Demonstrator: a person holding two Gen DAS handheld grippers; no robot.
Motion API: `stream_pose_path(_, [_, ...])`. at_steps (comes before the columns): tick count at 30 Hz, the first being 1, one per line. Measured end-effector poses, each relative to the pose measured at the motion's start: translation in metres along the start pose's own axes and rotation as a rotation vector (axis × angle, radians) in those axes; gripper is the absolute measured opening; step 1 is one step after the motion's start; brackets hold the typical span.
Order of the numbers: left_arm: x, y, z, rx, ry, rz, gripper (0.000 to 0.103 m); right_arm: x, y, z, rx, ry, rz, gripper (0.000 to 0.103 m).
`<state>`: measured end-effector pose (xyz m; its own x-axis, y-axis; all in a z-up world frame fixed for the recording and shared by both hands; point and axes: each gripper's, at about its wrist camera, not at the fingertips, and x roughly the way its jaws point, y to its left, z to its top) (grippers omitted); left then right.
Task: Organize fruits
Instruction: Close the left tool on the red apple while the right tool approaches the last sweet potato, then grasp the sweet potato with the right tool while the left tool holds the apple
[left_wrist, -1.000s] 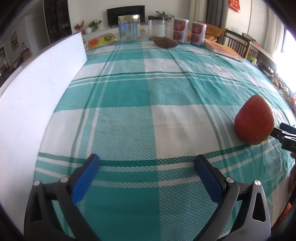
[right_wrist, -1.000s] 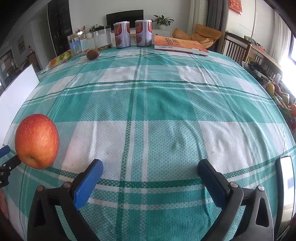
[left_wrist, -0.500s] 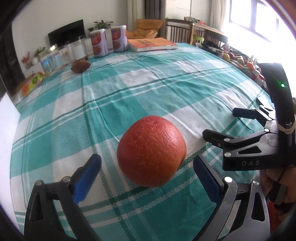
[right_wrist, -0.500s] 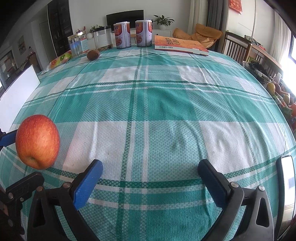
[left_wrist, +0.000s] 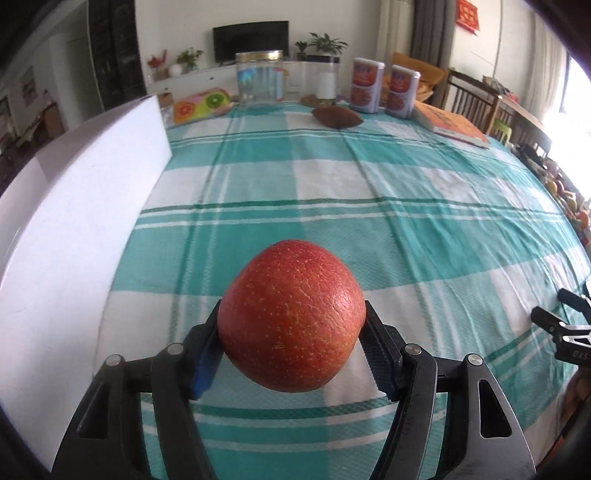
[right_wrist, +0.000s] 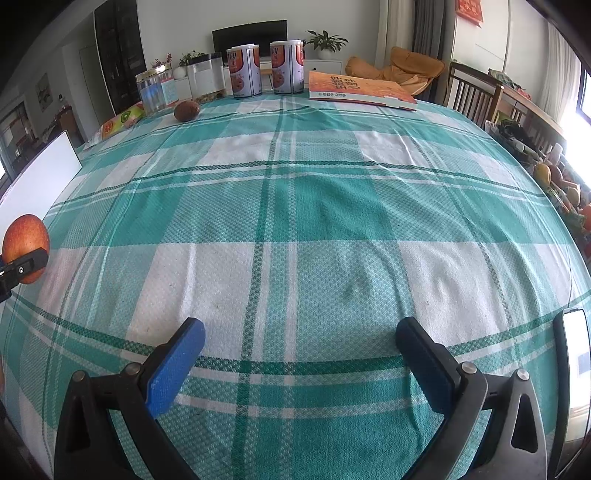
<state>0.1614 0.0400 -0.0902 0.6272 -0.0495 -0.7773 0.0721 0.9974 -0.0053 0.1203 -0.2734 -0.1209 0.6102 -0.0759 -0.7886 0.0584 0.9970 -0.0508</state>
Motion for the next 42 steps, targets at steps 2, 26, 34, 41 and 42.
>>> stream_pose_path(2, [0.008, 0.022, -0.004, -0.044, 0.004, 0.029, 0.070, 0.000, 0.001, 0.000, -0.004, 0.003, -0.006, 0.103])
stream_pose_path(26, [0.024, 0.021, -0.010, -0.013, 0.032, 0.009, 0.098, 0.177, 0.155, 0.308, -0.176, 0.097, 0.265, 0.098])
stream_pose_path(34, [0.025, 0.022, -0.009, -0.016, 0.033, 0.006, 0.099, 0.223, 0.197, 0.318, -0.228, 0.200, 0.224, 0.043])
stream_pose_path(41, [0.024, 0.022, -0.009, -0.013, 0.035, 0.010, 0.099, 0.171, 0.143, 0.264, -0.037, 0.267, 0.344, 0.042])
stream_pose_path(42, [0.025, 0.021, -0.009, -0.012, 0.035, 0.011, 0.099, 0.158, 0.137, 0.248, -0.034, 0.273, 0.363, 0.042])
